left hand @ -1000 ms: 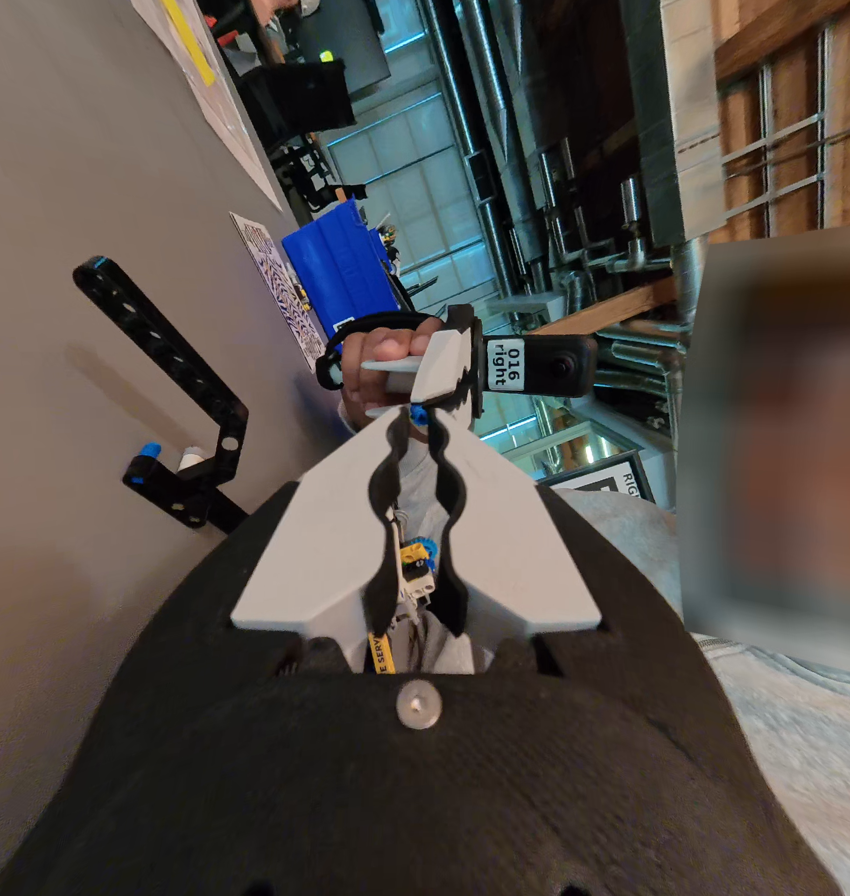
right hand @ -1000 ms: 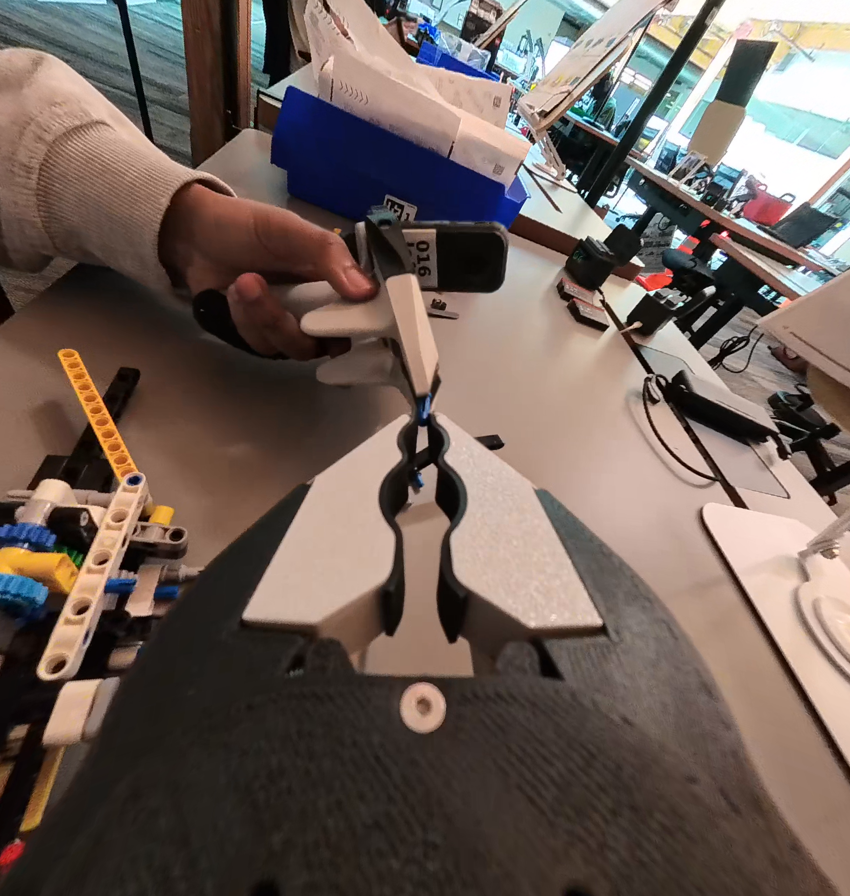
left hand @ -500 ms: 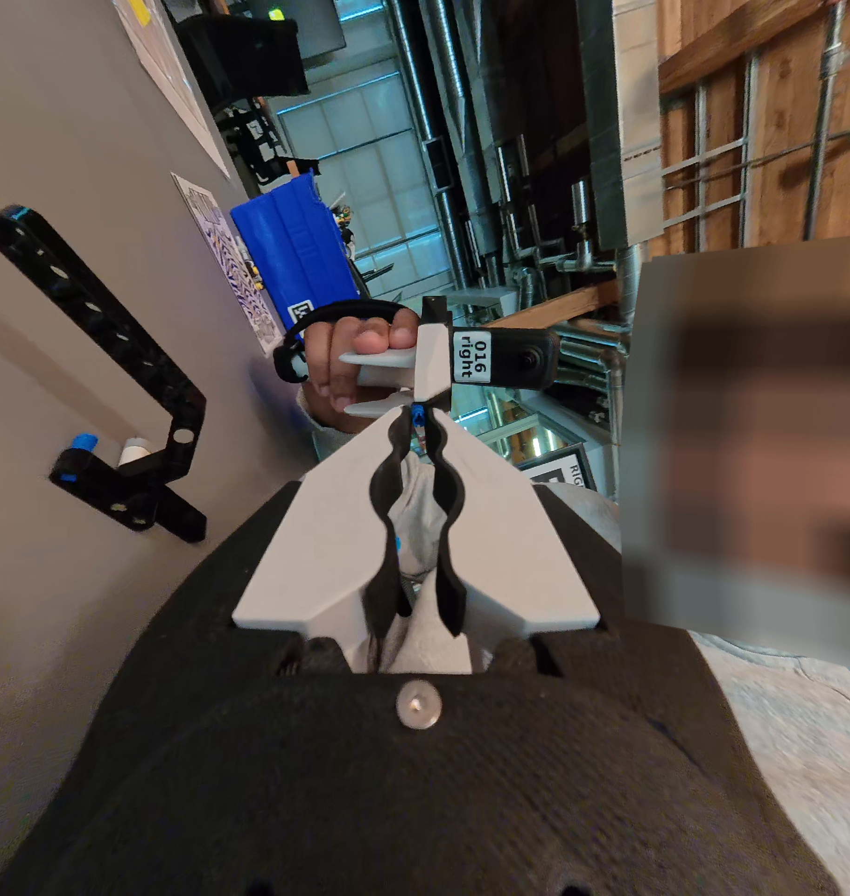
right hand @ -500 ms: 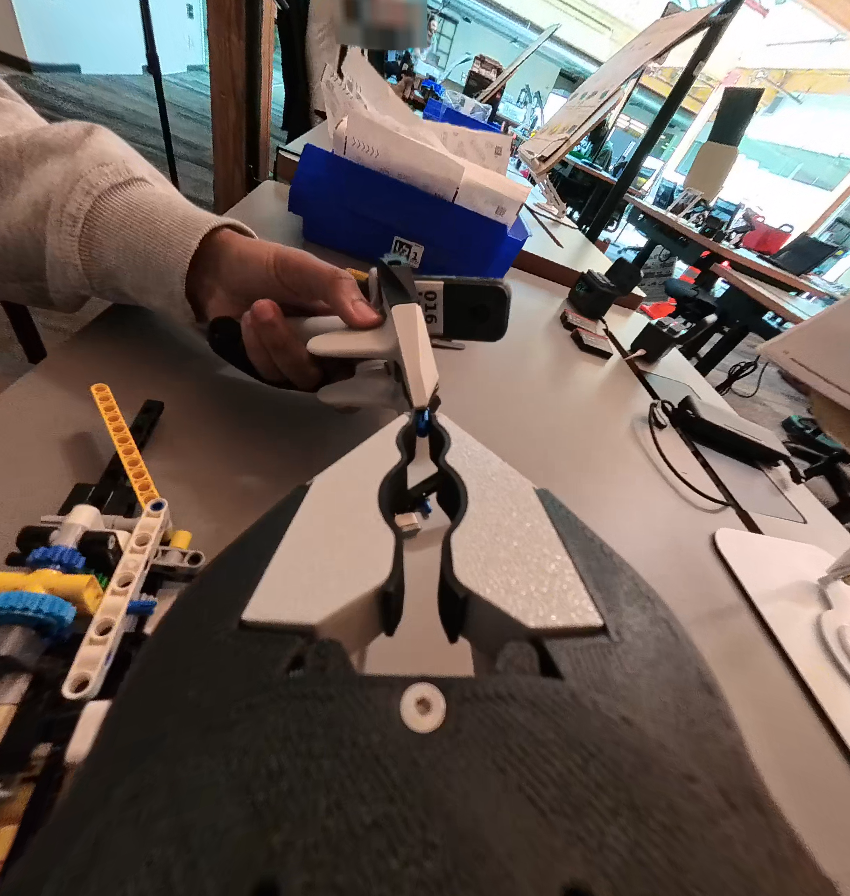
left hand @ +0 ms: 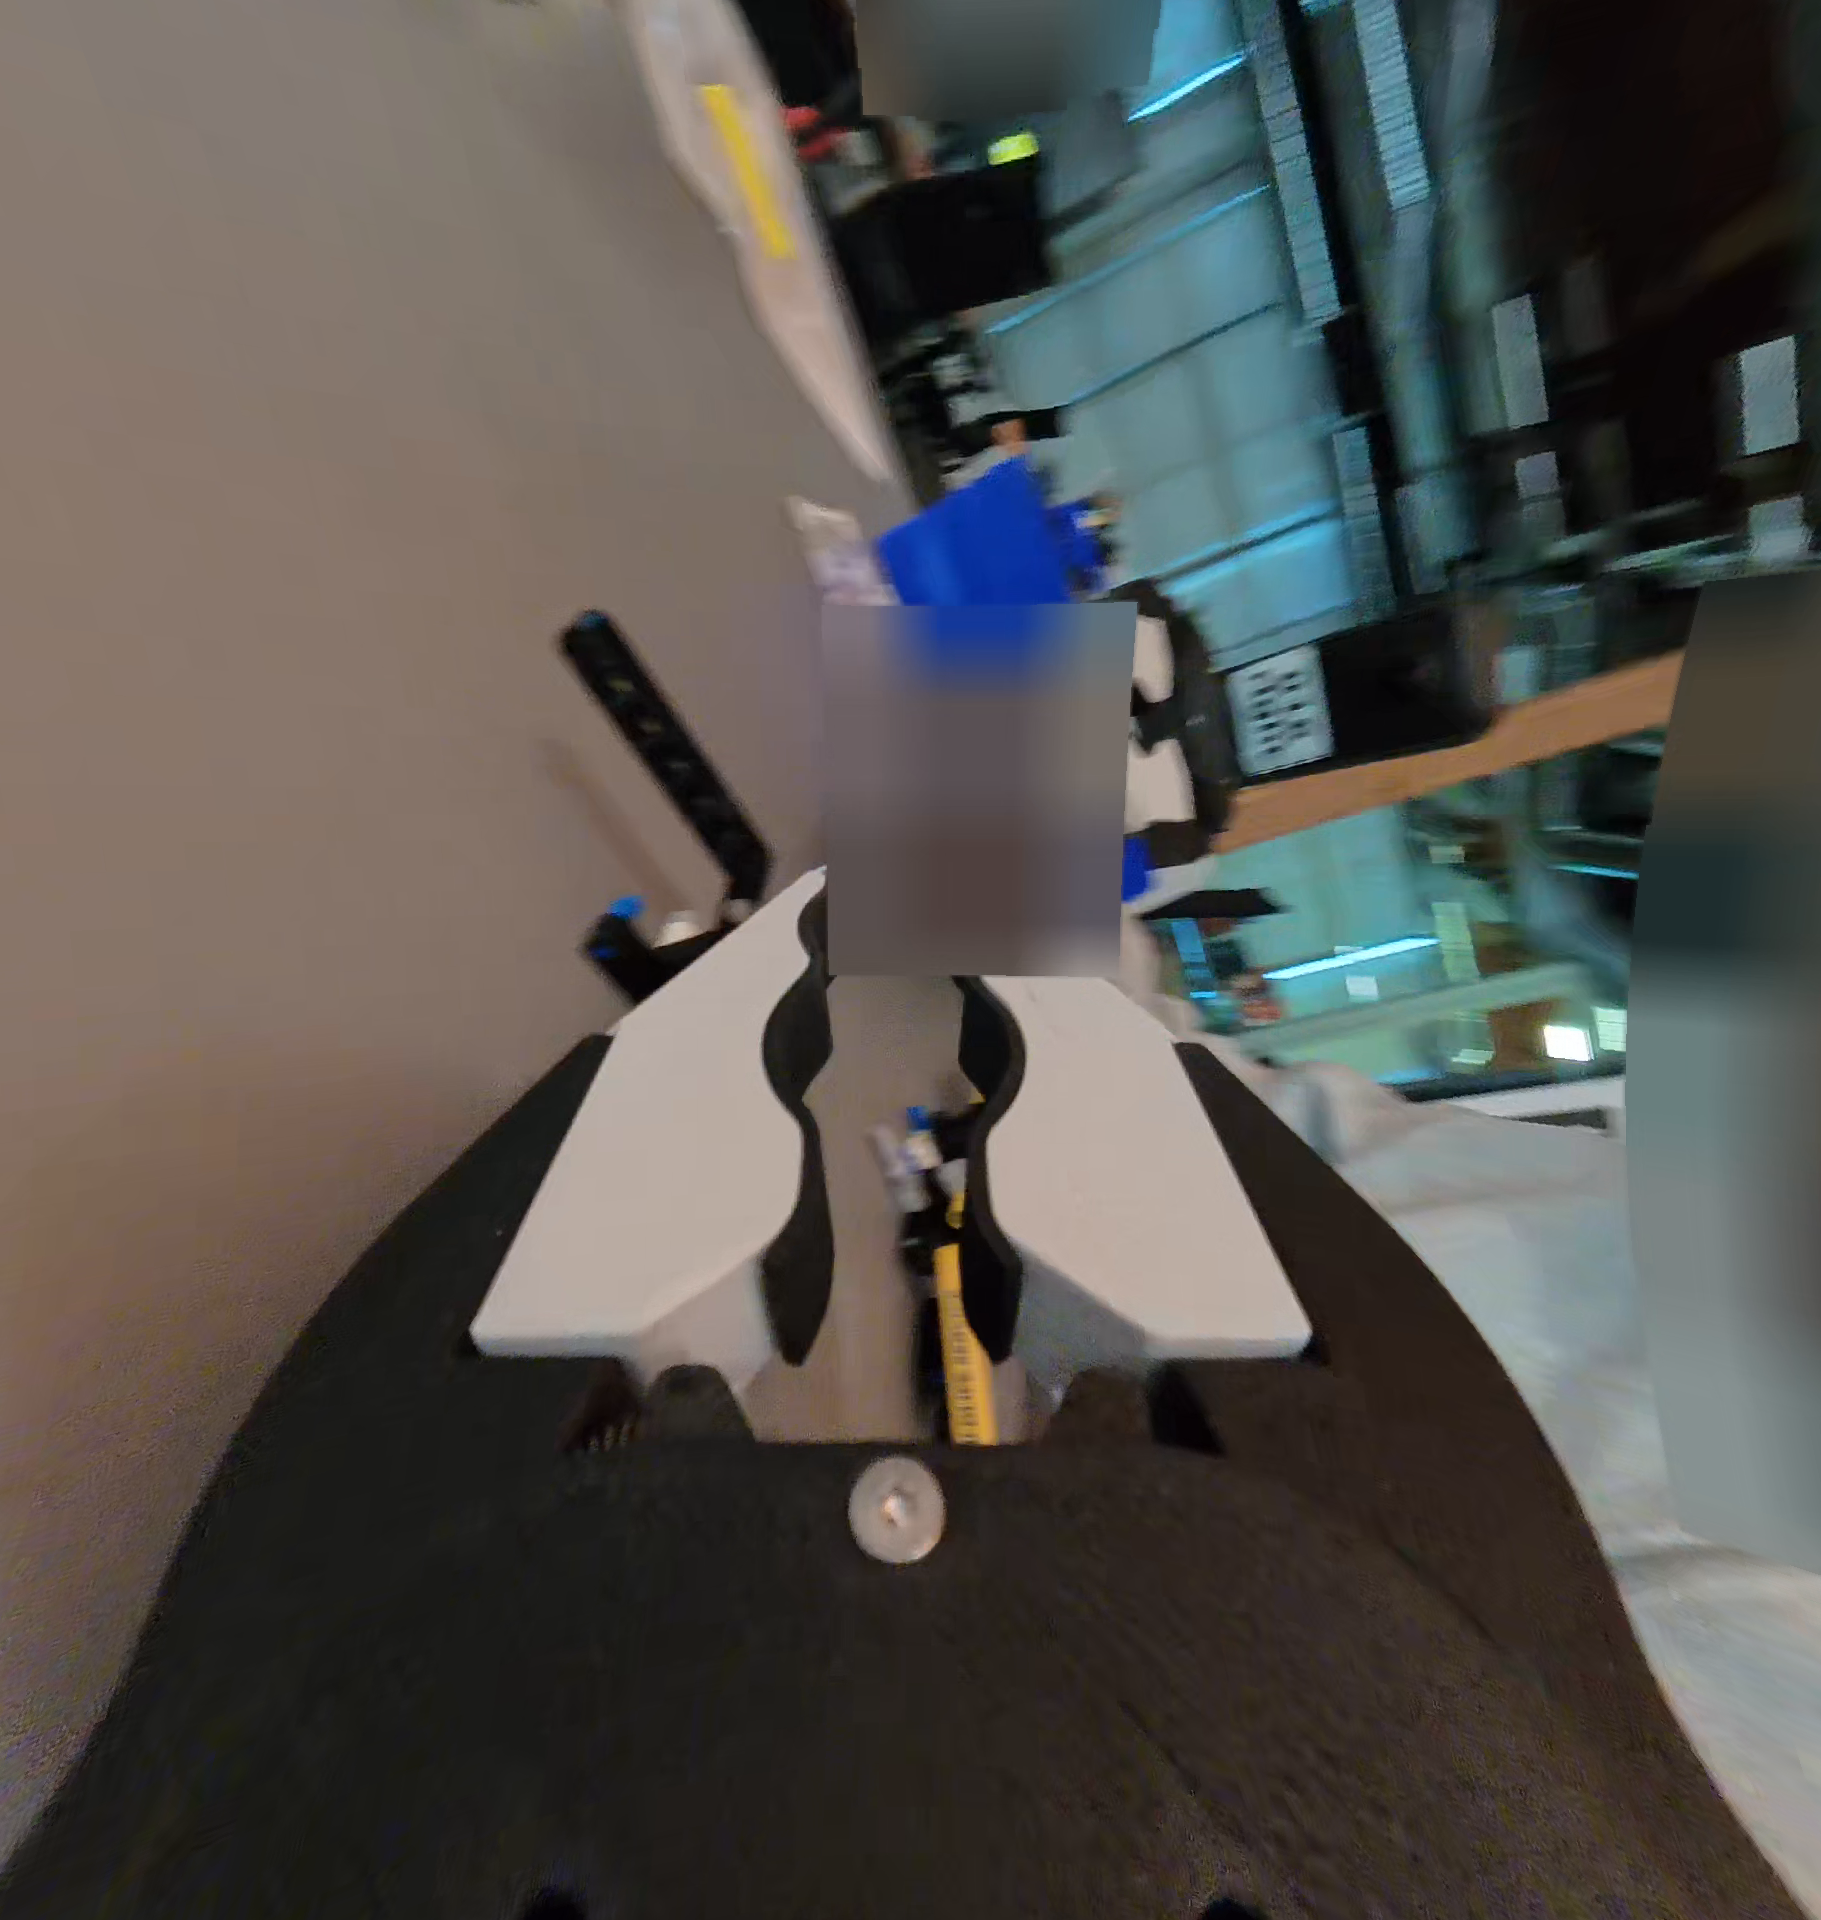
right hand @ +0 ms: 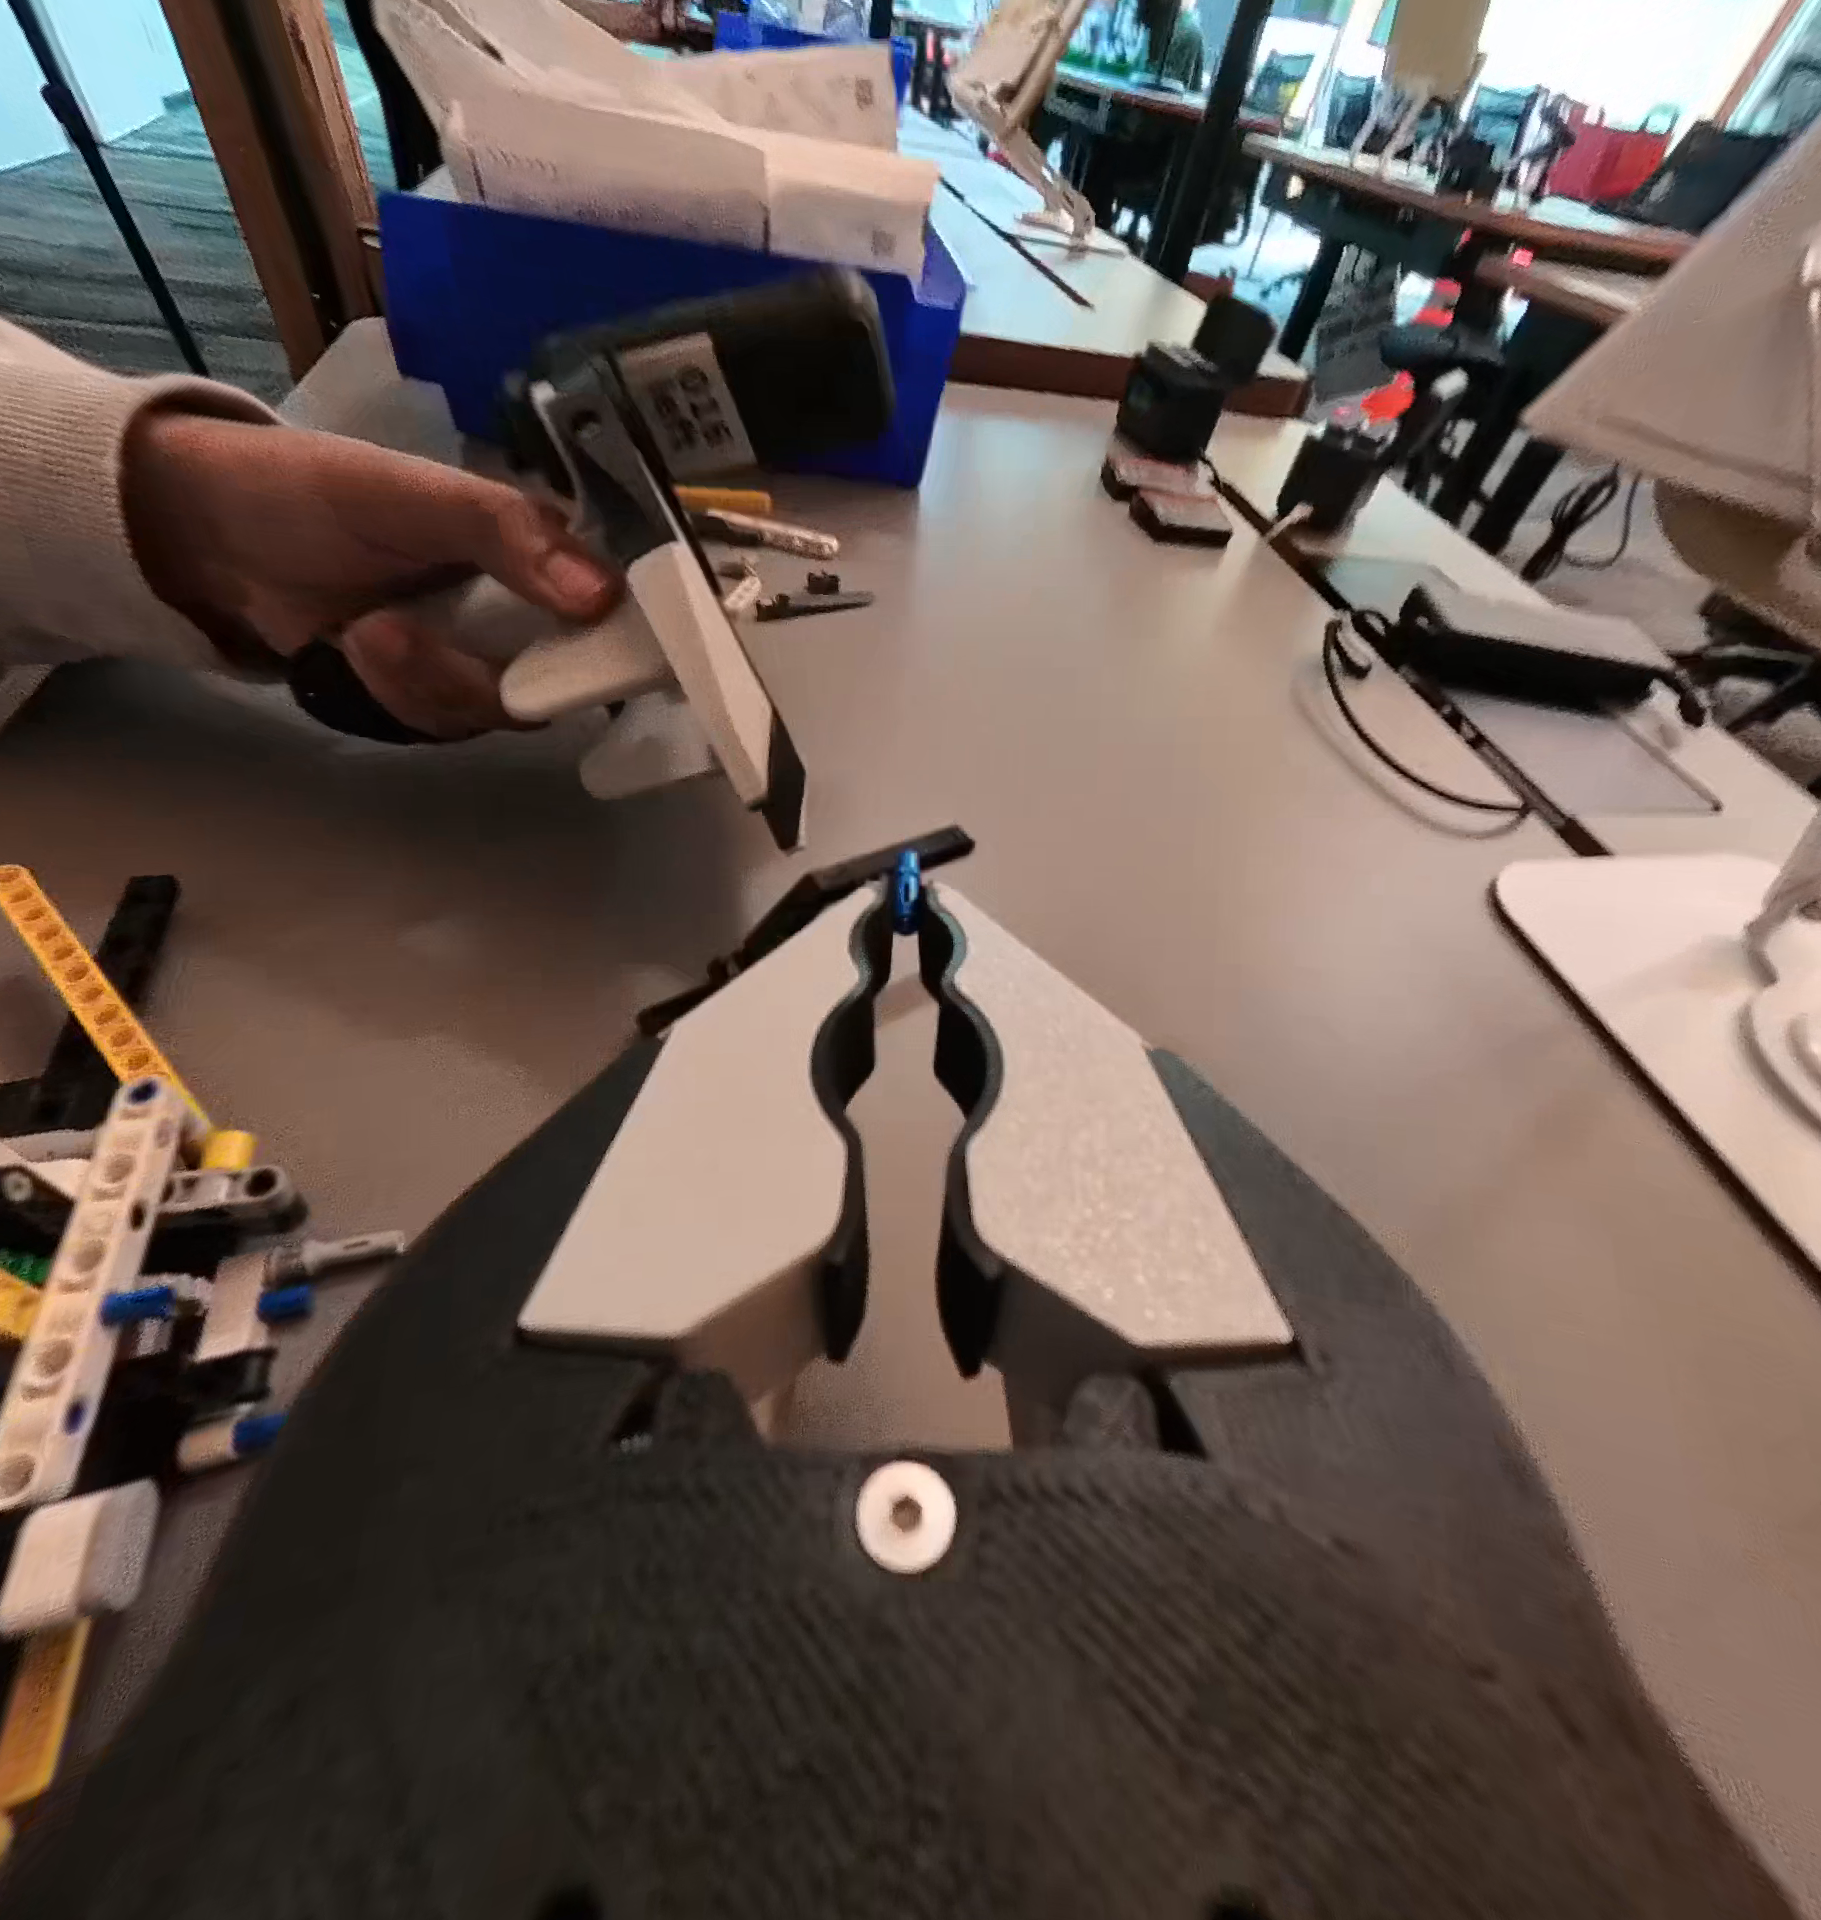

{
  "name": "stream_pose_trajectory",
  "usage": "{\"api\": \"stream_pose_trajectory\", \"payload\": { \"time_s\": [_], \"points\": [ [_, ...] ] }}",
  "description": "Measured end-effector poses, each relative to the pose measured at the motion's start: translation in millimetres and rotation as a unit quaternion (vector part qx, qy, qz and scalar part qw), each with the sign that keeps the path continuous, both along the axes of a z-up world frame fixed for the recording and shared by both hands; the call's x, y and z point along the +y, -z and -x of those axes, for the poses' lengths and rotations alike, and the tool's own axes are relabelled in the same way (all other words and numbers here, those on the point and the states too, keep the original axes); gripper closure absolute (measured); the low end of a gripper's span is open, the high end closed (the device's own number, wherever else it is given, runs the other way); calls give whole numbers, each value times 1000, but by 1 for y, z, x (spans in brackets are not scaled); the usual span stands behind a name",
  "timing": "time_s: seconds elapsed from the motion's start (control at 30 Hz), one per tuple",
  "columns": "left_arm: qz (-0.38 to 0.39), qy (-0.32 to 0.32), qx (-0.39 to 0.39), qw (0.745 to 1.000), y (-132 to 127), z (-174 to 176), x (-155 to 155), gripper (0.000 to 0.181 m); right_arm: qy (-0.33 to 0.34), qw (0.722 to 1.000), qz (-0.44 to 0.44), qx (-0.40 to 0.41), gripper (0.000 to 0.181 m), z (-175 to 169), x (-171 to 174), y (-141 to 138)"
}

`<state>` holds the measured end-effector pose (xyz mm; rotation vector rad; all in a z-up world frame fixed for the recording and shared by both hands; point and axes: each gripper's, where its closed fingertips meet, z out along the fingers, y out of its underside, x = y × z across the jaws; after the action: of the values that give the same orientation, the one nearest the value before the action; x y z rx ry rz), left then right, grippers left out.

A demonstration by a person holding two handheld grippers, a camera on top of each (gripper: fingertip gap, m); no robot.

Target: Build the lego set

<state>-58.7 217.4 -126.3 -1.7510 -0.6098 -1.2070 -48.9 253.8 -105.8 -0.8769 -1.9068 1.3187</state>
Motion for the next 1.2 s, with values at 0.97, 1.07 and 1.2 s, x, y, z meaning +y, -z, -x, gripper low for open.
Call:
{"api": "stream_pose_trajectory", "payload": {
  "time_s": [0.97, 1.07, 1.2],
  "points": [
    [-56, 113, -123, 984, -5, -24, -2, 173, -104, 994, 18, -26, 179, -14, -38, 14],
    [-63, 129, -134, 981, -8, -27, -4, 174, -110, 993, 28, -20, 179, -16, -41, 9],
    [-68, 138, -144, 977, -11, -28, -6, 173, -117, 993, 28, -17, 179, -17, -43, 7]
  ]
}}
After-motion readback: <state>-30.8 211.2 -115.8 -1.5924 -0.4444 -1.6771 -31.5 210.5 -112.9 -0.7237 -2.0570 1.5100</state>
